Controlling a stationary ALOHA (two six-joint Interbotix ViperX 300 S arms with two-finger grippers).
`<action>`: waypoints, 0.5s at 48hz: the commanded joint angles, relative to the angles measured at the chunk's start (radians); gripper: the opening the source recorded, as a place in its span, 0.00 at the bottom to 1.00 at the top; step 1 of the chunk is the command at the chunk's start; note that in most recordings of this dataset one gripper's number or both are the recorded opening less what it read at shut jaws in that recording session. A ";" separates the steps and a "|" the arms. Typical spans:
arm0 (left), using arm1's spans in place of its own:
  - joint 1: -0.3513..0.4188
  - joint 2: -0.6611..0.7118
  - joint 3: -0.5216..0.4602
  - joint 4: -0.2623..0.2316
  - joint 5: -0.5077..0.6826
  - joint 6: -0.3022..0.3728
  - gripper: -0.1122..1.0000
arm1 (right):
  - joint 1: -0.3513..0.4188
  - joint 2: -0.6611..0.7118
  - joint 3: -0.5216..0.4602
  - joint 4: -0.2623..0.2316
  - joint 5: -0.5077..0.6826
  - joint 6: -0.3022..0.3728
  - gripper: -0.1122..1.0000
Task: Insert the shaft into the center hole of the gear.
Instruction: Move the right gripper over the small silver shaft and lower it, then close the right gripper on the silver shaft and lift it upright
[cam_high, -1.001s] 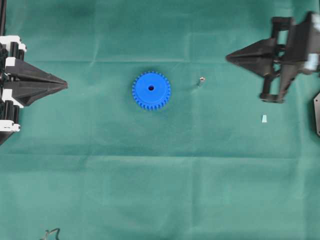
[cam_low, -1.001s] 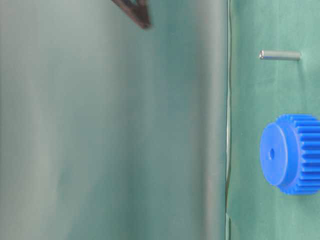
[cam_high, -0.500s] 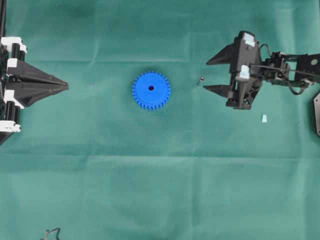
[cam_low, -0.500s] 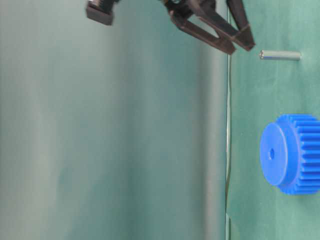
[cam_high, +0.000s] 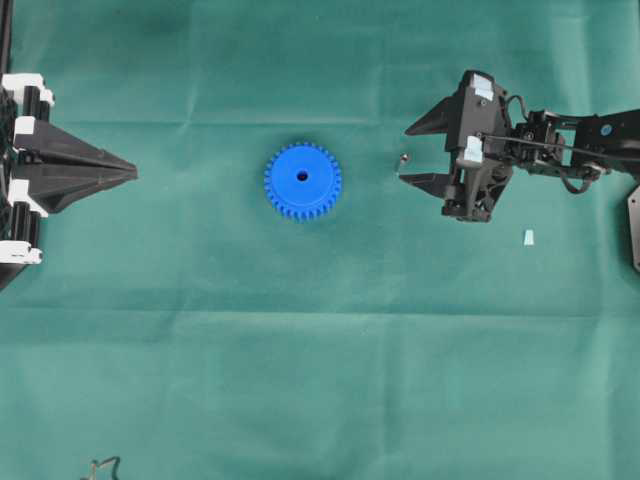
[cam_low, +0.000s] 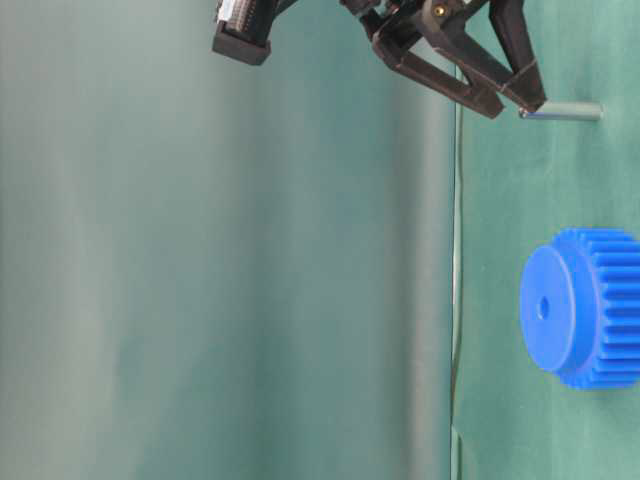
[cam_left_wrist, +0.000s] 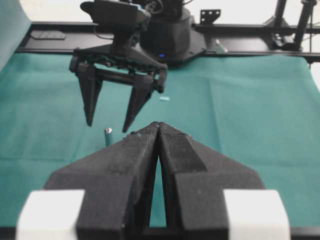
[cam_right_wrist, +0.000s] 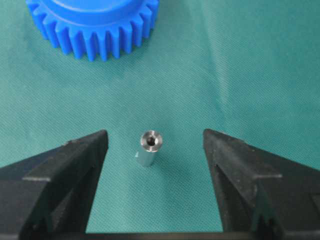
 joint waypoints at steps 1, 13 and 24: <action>0.005 0.008 -0.026 0.002 -0.005 0.000 0.10 | -0.002 0.006 -0.025 0.002 -0.012 0.002 0.79; 0.008 0.006 -0.026 0.002 0.005 0.000 0.10 | 0.000 0.037 -0.041 -0.005 -0.011 -0.002 0.56; 0.008 0.000 -0.026 0.002 0.015 0.000 0.10 | -0.002 0.037 -0.041 -0.006 0.002 -0.005 0.25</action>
